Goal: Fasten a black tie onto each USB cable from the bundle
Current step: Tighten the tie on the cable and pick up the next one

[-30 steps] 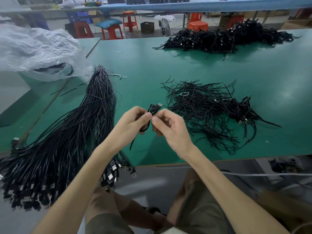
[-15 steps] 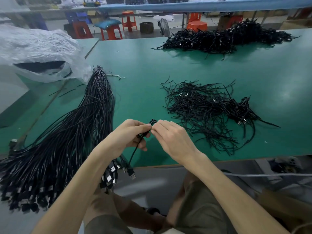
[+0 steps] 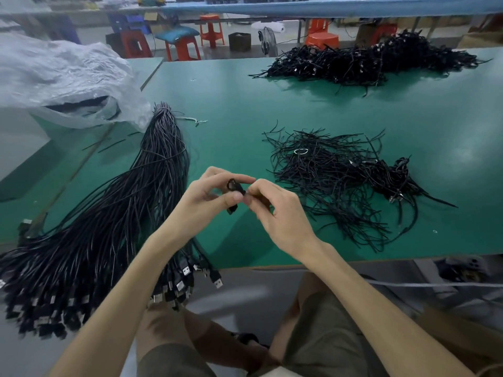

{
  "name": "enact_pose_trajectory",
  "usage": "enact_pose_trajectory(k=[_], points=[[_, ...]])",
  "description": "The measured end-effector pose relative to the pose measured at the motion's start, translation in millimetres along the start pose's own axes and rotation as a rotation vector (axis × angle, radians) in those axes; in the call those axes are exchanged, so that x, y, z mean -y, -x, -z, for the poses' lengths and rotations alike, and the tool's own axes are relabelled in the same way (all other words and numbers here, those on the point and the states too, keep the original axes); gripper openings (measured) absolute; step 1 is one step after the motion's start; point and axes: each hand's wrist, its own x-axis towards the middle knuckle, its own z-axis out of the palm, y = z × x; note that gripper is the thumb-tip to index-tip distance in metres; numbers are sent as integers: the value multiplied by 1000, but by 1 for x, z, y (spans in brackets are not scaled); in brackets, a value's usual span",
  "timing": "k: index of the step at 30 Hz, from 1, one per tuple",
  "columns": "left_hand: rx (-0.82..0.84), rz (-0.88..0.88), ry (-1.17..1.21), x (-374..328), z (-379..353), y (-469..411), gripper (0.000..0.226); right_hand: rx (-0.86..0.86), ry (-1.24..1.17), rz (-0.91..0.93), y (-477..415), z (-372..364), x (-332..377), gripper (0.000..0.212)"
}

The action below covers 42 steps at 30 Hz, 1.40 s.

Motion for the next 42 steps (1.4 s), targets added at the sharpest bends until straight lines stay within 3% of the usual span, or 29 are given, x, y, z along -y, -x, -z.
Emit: enact_pose_trajectory(k=[5, 10, 13, 16, 21, 26, 31, 35, 38, 42], points=[[6, 9, -159, 8, -7, -3, 20, 28, -11, -34, 0, -4, -1, 13], [-27, 160, -373, 12, -11, -6, 36, 78, 84, -14, -1, -2, -3, 15], [78, 286, -367, 9, -7, -11, 46, 128, 288, 146, -3, -1, -3, 14], [144, 516, -174, 9, -4, -11, 48, 197, 574, 421, -5, 0, -4, 7], [340, 701, -95, 9, 6, -14, 43, 211, 661, 564, 2, -3, -14, 19], [350, 601, -125, 8, 4, -11, 43, 151, 595, 482, 9, 0, -16, 10], [254, 527, -20, 8, 5, -4, 29, 166, 498, 226, 16, 5, -11, 12], [171, 452, -9, 3, -1, -6, 20, 132, 512, 109, 20, 12, -10, 46], [196, 379, -65, -2, -8, -11, 17, 118, 695, 117, 18, 18, -8, 63], [262, 321, -47, -4, -14, -13, 18, 89, 839, 208, 18, 30, -15, 32]])
